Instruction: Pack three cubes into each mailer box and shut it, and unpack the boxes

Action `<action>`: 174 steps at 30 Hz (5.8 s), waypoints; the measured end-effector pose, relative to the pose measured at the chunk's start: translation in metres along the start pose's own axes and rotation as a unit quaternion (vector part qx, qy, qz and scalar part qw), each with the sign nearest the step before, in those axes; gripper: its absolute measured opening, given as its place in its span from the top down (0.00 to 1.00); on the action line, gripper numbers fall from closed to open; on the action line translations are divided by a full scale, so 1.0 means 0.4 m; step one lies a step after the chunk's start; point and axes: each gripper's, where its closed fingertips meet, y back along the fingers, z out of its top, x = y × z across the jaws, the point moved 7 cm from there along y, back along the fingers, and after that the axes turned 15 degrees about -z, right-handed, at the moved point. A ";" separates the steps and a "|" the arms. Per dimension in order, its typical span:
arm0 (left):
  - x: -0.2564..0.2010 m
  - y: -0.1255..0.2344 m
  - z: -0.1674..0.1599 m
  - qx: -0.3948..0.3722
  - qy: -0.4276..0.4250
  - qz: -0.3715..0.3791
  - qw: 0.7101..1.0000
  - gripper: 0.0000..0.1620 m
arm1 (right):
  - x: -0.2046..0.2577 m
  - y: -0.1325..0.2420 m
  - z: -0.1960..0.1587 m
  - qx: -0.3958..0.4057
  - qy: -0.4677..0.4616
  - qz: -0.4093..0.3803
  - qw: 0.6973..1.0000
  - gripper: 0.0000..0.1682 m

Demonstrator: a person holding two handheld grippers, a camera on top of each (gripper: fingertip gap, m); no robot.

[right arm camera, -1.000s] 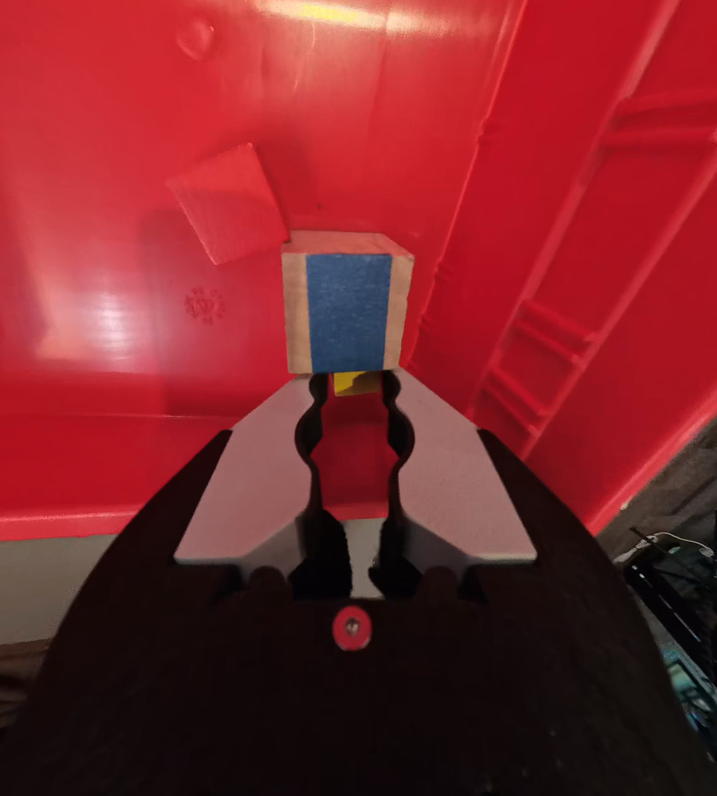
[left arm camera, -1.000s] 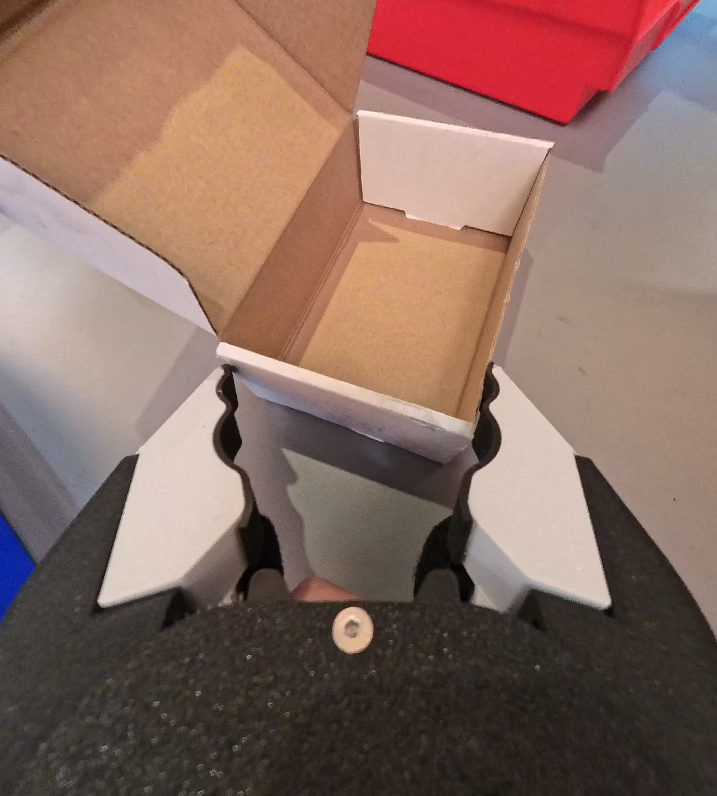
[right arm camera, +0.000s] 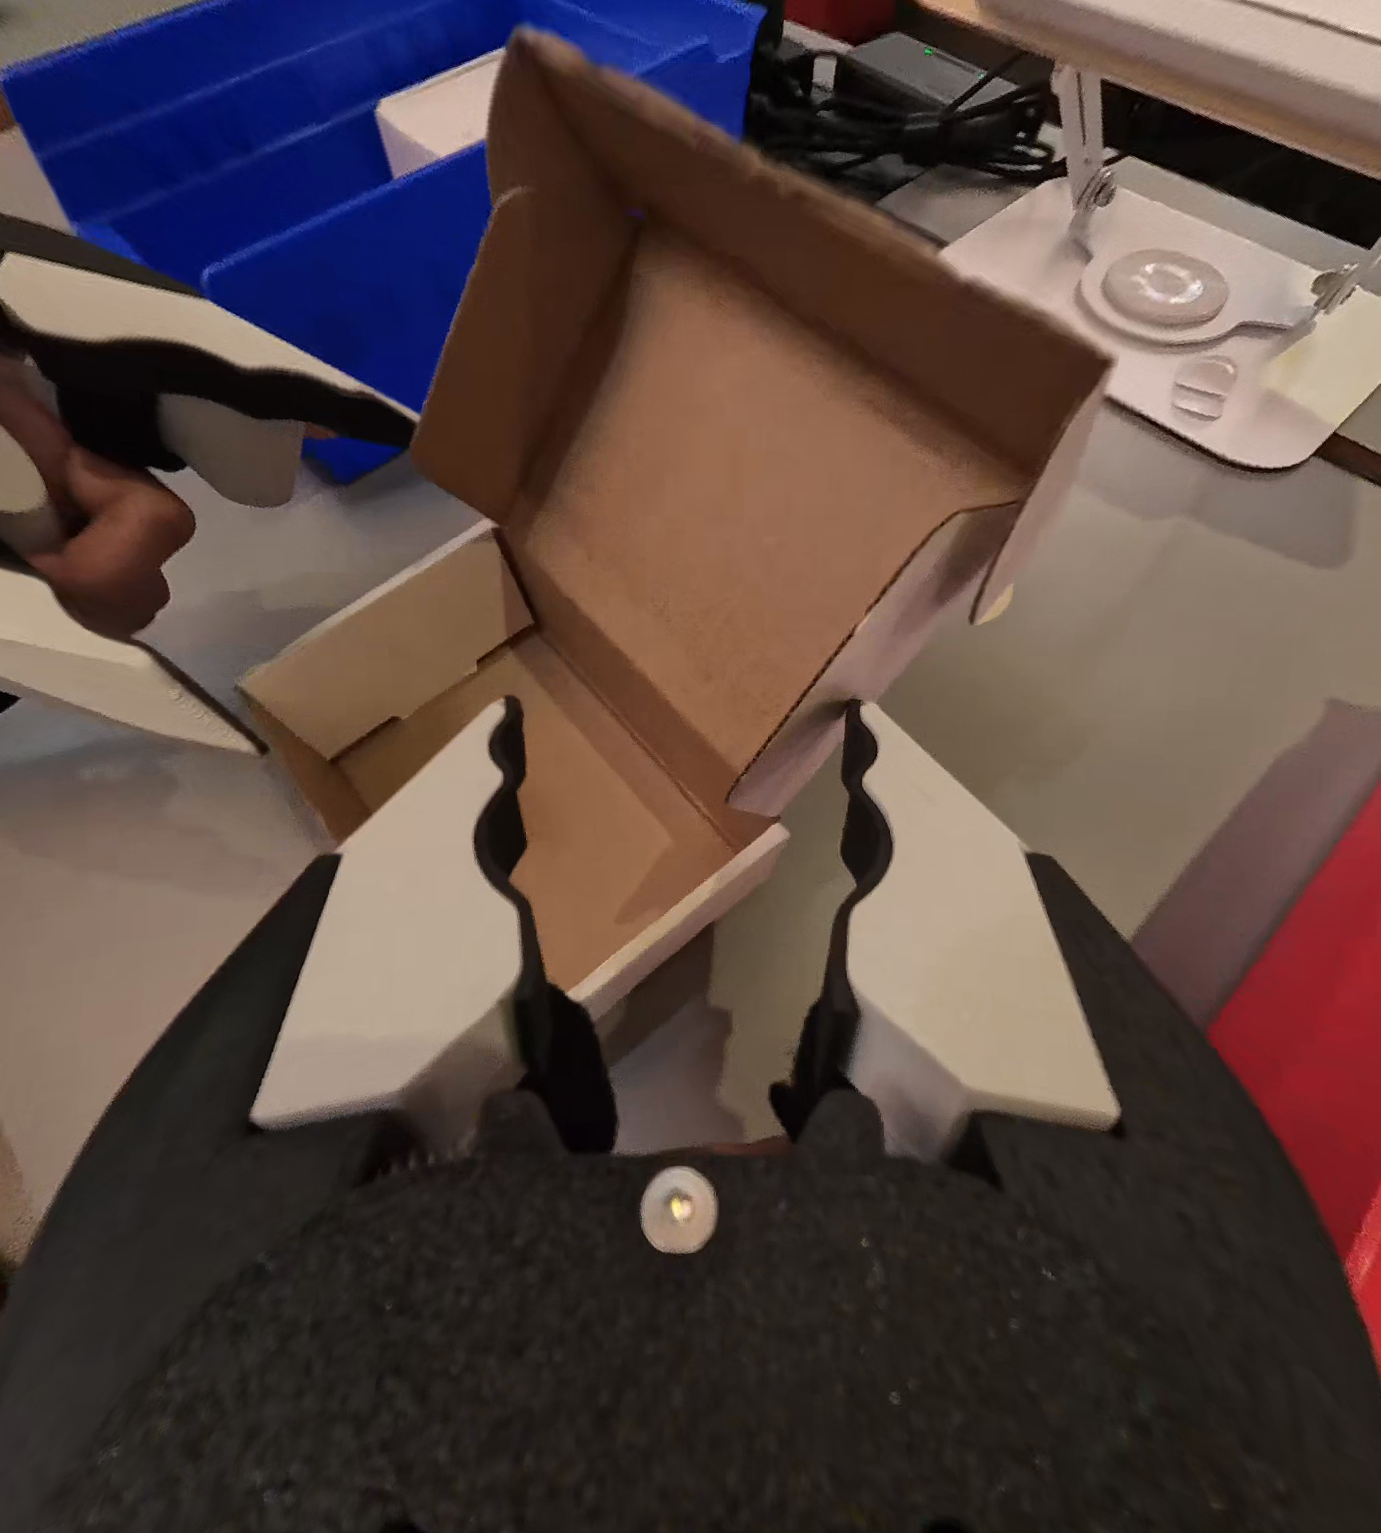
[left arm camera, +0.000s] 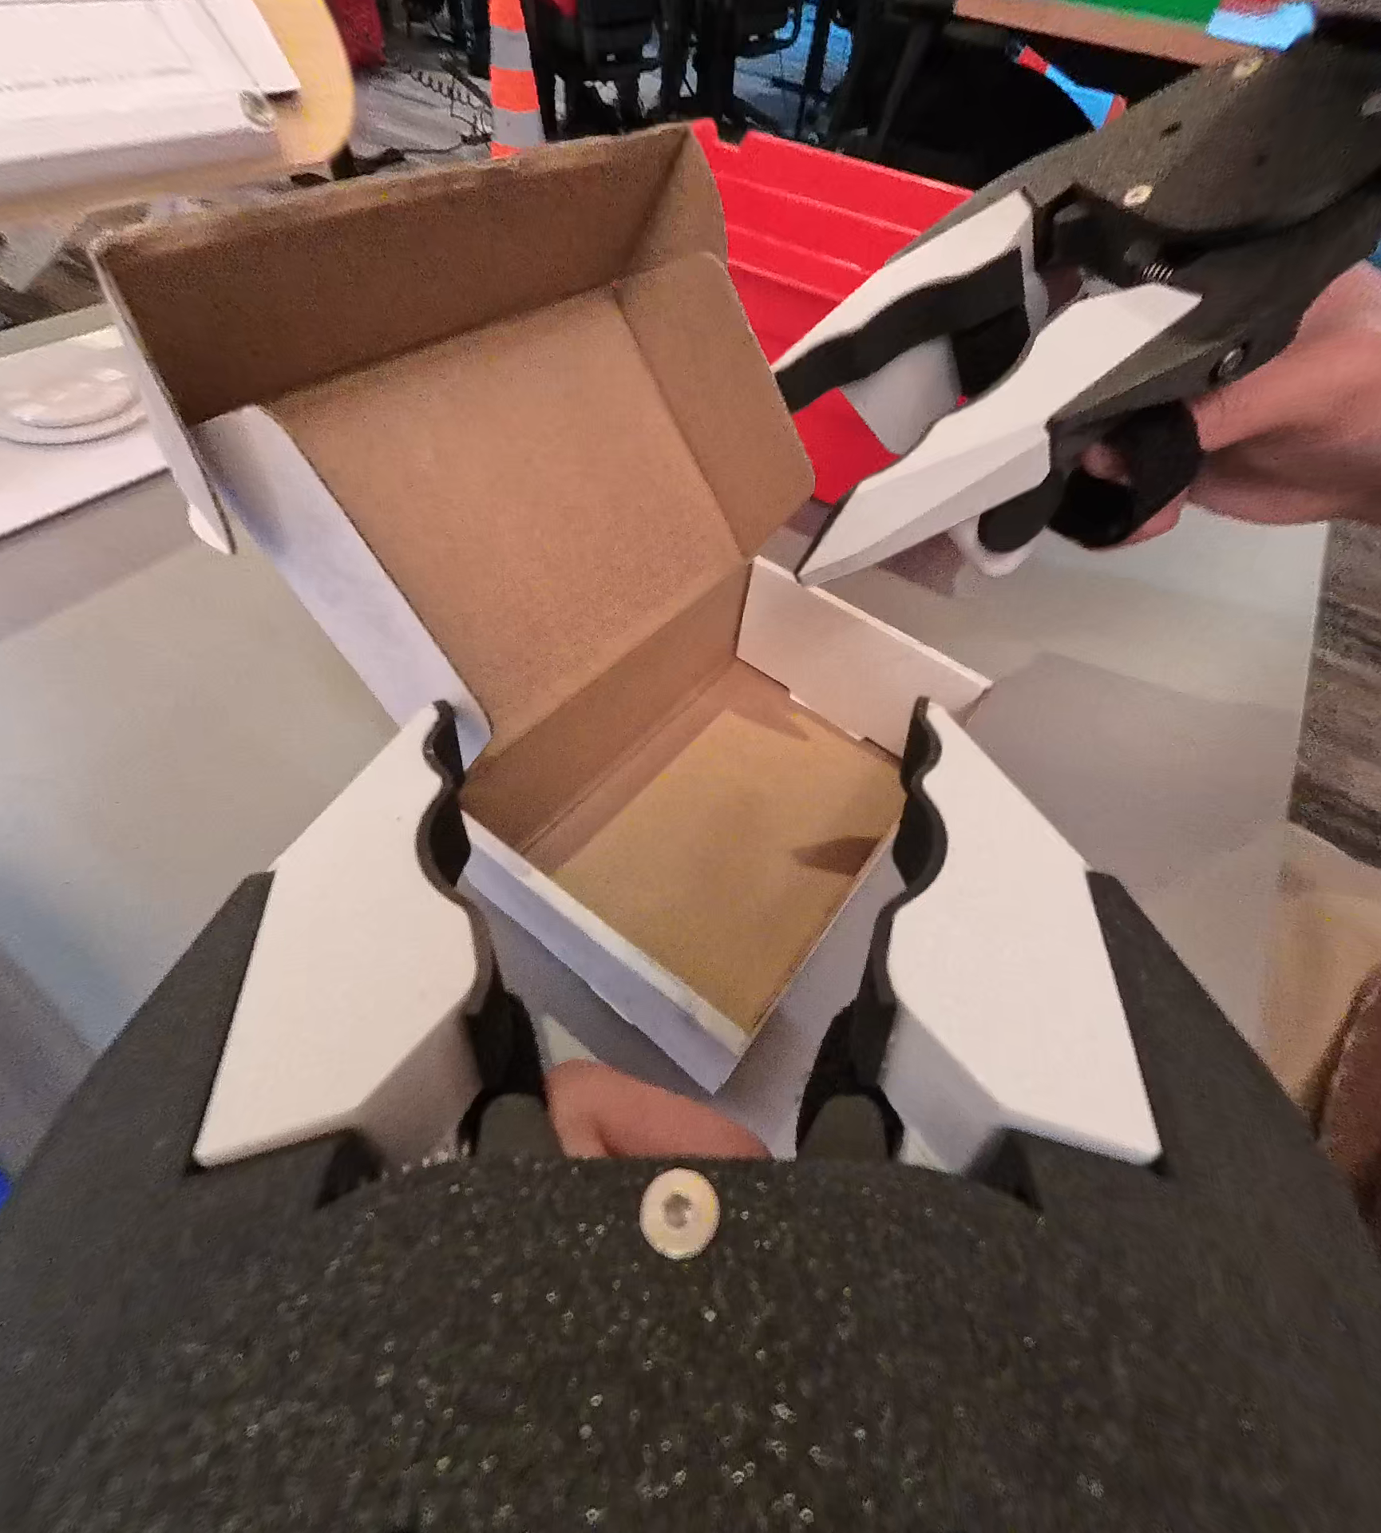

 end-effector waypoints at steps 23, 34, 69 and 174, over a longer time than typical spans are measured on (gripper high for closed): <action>-0.073 0.100 -0.055 0.037 -0.135 0.179 0.974 0.53 | 0.093 0.171 -0.139 -0.024 0.156 -0.150 0.976 0.64; -0.142 0.129 -0.030 0.009 -0.142 0.168 0.975 0.97 | 0.161 0.217 -0.113 -0.075 0.226 -0.227 0.944 0.93; -0.092 0.030 -0.203 0.161 -0.075 0.137 0.974 1.00 | 0.124 0.065 -0.266 0.111 0.035 -0.081 0.990 0.99; 0.099 -0.002 -0.077 0.074 0.030 0.166 0.983 0.66 | 0.012 -0.103 -0.152 0.043 -0.092 -0.019 0.995 0.63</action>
